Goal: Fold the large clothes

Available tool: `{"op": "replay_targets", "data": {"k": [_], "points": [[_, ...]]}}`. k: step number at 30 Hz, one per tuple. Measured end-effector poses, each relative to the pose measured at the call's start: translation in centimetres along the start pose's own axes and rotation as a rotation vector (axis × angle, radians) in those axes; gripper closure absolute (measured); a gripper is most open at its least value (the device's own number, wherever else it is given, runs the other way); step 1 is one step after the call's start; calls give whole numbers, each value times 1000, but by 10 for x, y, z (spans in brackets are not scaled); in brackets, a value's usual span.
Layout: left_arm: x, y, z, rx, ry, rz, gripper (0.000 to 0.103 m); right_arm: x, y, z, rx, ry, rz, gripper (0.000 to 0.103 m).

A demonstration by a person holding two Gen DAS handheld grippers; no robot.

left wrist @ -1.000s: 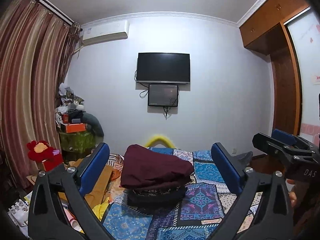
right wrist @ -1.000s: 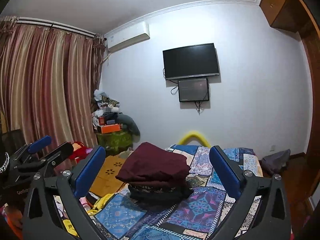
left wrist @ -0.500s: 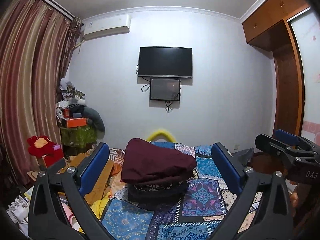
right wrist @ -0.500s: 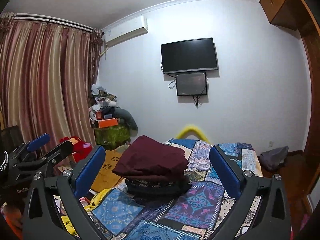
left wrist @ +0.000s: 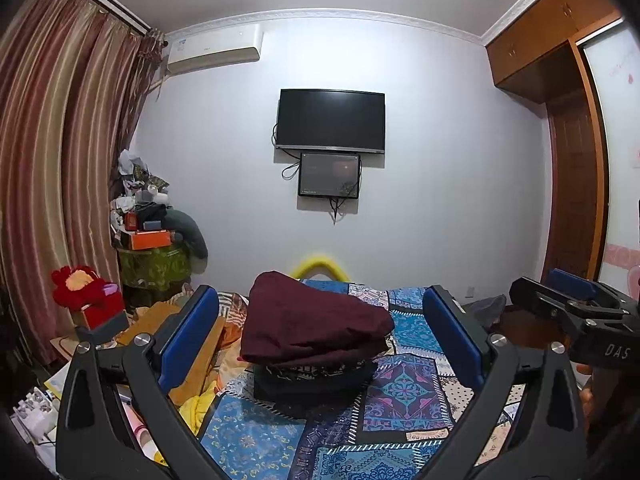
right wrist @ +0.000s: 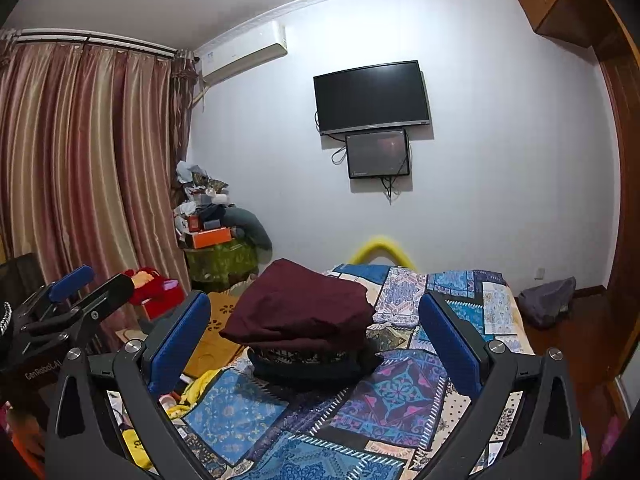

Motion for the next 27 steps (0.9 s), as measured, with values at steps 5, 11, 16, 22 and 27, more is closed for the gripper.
{"op": "replay_targets", "data": {"k": [5, 11, 16, 22, 27], "points": [[1, 2, 1, -1, 4, -8, 1, -1, 1, -1, -3, 2, 0, 0], [2, 0, 3, 5, 11, -6, 1, -4, 1, -3, -9, 2, 8, 0], [3, 1, 3, 8, 12, -7, 1, -4, 1, -3, -9, 2, 8, 0], [4, -2, 4, 26, 12, -12, 1, -4, 2, -3, -12, 6, 10, 0], [4, -4, 5, 35, 19, -9, 1, -3, 3, -3, -12, 9, 6, 0]]}}
Point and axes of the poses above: each gripper's, at about its wrist camera, not at the fingertips, and z roughly the way its jaws point, y to its left, x to its underside, the point moved 8 cm from there along z, roughly the way its jaws point, and after that the axes turned 10 degrees about x, right-handed, at the moved point
